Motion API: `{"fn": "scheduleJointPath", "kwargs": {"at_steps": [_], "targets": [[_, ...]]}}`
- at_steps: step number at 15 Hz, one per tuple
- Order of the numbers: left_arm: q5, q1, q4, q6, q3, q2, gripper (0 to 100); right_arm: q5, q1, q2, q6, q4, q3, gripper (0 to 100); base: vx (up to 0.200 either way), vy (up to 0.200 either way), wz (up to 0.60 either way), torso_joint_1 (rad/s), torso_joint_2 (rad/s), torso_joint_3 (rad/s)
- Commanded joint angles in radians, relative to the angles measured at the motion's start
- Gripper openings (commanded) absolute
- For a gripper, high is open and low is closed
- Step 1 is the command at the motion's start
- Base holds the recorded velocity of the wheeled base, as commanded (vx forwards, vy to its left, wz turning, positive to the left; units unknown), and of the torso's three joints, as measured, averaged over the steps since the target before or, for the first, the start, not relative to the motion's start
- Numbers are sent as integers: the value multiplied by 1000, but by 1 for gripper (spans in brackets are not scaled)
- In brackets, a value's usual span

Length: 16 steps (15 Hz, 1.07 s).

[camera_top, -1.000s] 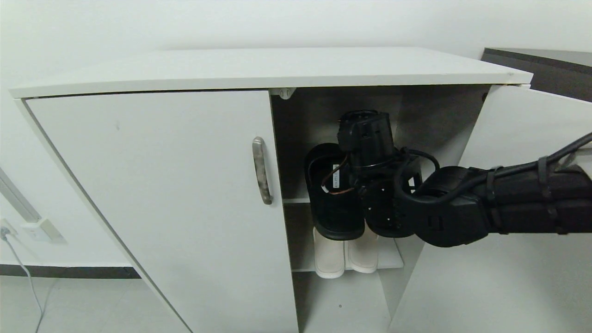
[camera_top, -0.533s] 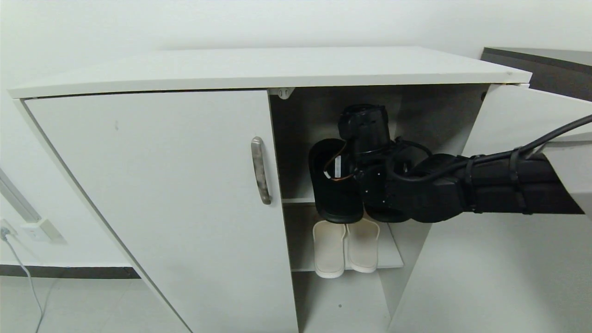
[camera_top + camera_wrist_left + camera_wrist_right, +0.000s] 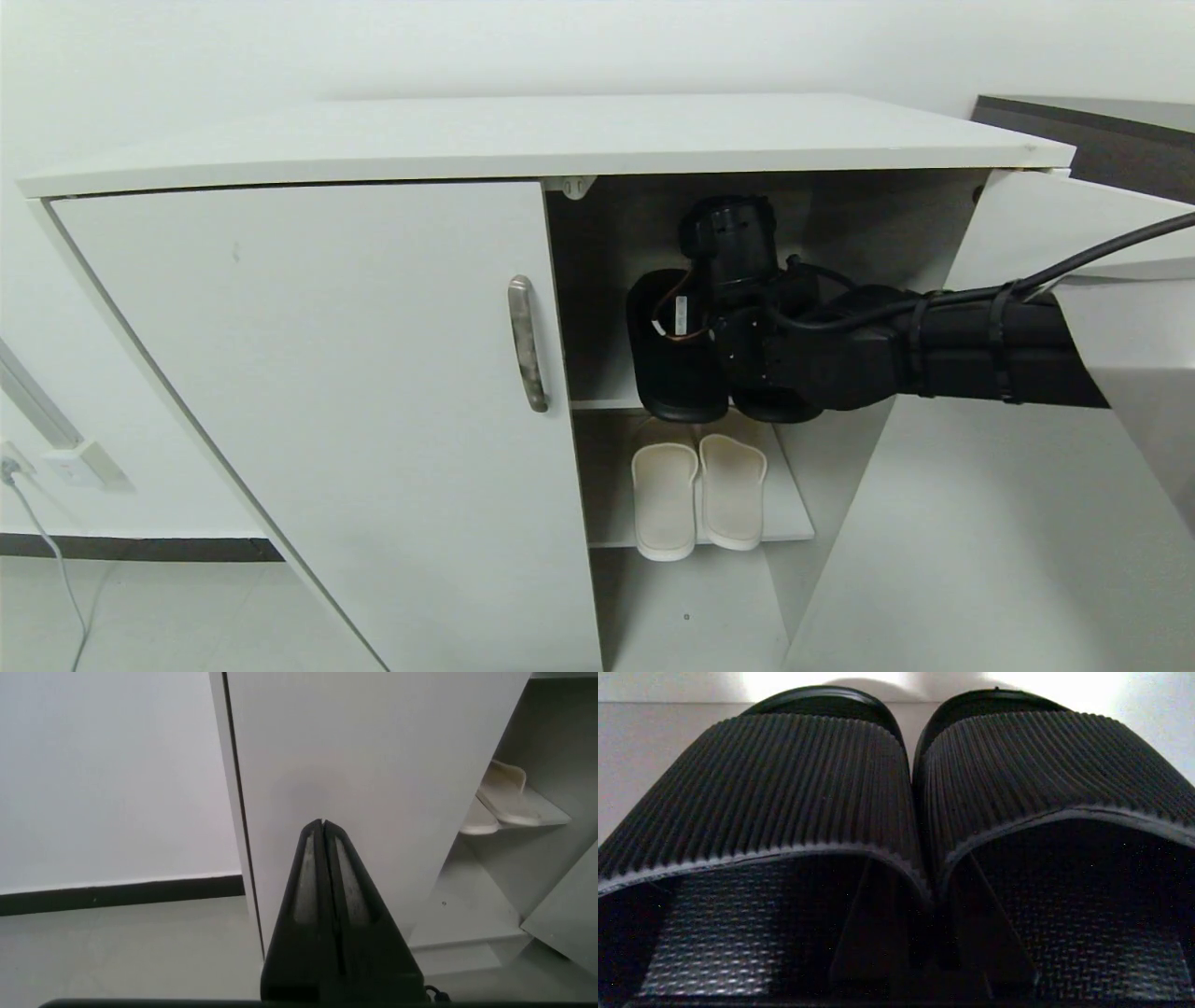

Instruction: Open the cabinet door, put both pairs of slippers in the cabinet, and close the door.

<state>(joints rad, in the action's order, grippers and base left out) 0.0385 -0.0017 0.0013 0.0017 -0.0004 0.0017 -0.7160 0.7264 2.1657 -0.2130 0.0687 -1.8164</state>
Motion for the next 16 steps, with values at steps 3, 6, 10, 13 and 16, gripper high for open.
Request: {"fn": "scheduleJointPath", "kwargs": {"at_steps": [3, 6, 10, 13, 16], "targets": [[0, 0, 0, 0, 0, 0, 0, 0, -4, 28, 0, 0, -18, 0, 0, 0, 0, 0, 0, 0], [0, 0, 0, 0, 0, 0, 0, 0, -4, 28, 0, 0, -15, 0, 0, 0, 0, 0, 0, 0], [0, 0, 0, 0, 0, 0, 0, 0, -4, 26, 0, -1, -9, 100, 0, 0, 0, 0, 0, 0], [0, 0, 0, 0, -1, 0, 0, -2, 4, -3, -2, 2, 49, 100, 0, 0, 0, 0, 0, 0], [0, 0, 0, 0, -1, 0, 0, -5, 19, -53, -9, 10, 117, 100, 0, 0, 0, 0, 0, 0]]}}
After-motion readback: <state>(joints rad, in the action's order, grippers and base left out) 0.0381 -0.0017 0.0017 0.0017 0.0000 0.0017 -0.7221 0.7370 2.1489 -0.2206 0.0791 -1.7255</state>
